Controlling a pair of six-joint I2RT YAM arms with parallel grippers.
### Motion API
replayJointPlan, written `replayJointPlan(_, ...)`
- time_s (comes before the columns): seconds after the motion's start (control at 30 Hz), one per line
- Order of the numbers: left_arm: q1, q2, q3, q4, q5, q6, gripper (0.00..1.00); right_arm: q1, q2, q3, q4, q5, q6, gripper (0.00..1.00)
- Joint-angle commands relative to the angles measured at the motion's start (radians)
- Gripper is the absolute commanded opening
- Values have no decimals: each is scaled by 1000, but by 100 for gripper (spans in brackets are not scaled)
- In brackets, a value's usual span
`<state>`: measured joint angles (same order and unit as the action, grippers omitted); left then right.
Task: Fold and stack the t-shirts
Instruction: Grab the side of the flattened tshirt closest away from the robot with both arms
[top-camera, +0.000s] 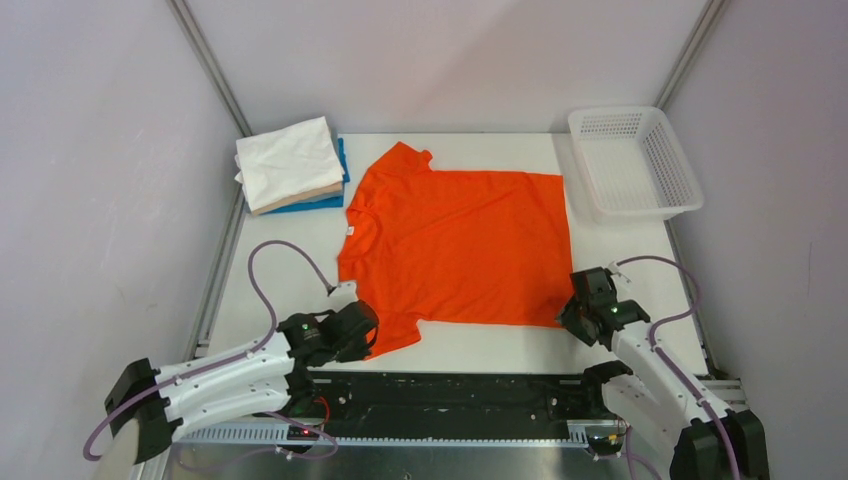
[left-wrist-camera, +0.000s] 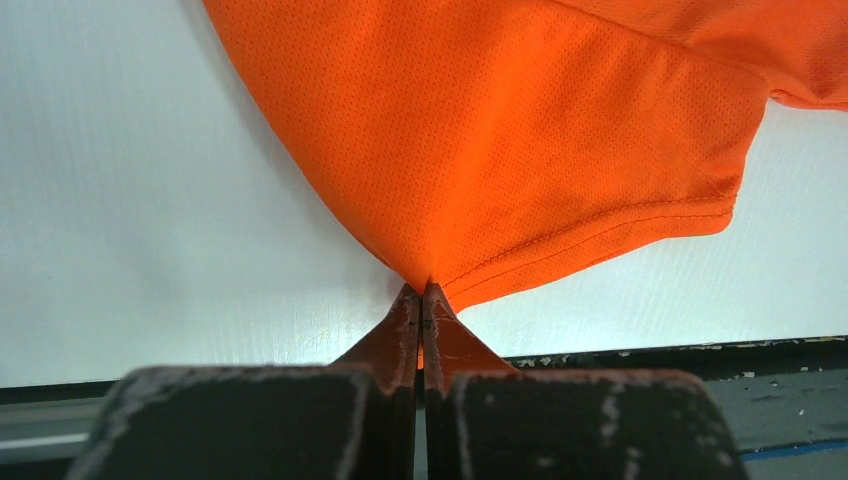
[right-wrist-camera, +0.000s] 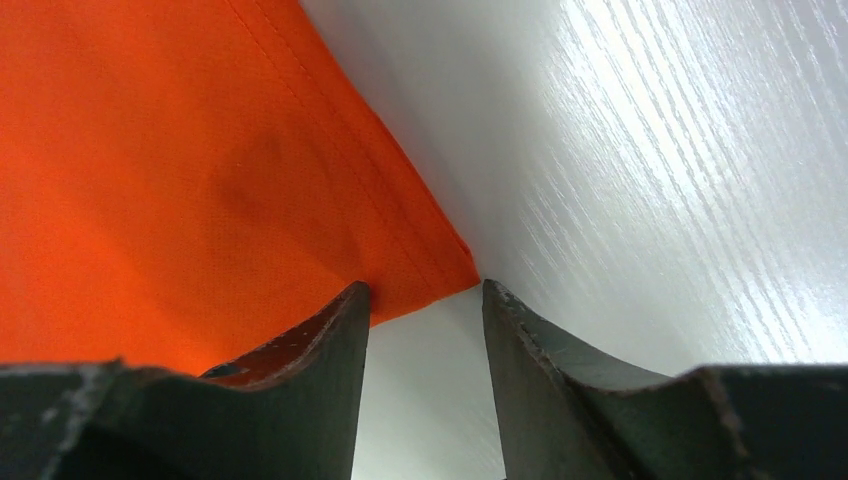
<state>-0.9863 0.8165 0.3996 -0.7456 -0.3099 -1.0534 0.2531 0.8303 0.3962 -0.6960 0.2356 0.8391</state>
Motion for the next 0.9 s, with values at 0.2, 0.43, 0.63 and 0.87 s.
replayJointPlan(0.2, -5, -40, -16, -7, 54, 5, 0, -11, -14, -39, 42, 33, 56, 35)
replayJointPlan(0.43, -5, -155, -58, -8, 151, -12, 0, 2, -114, -42, -25, 16, 99, 5)
replayJointPlan(0.63, -24, -292, -99, -23, 266, -57, 0, 99, -236, -15, -167, 23, 208, 4)
replayJointPlan(0.87, -45, -356, -58, -25, 225, -52, 0, 138, -236, -6, -164, 31, 215, 5)
